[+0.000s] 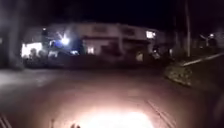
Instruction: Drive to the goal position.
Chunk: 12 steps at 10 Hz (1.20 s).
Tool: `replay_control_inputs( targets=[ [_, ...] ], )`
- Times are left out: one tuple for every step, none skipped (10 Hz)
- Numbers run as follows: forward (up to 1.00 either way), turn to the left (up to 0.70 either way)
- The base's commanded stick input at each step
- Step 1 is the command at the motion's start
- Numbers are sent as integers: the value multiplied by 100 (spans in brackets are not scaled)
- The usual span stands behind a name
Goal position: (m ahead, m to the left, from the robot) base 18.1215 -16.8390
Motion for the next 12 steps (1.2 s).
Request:
replay_control_inputs(
  targets=[
    [100, -27],
    [100, -27],
    [100, -27],
    [100, -3],
    [100, 0],
    [100, 0],
    [100, 0],
    [100, 0],
    [100, 0],
    [100, 0],
    [100, 0],
    [100, 0]
  ],
)
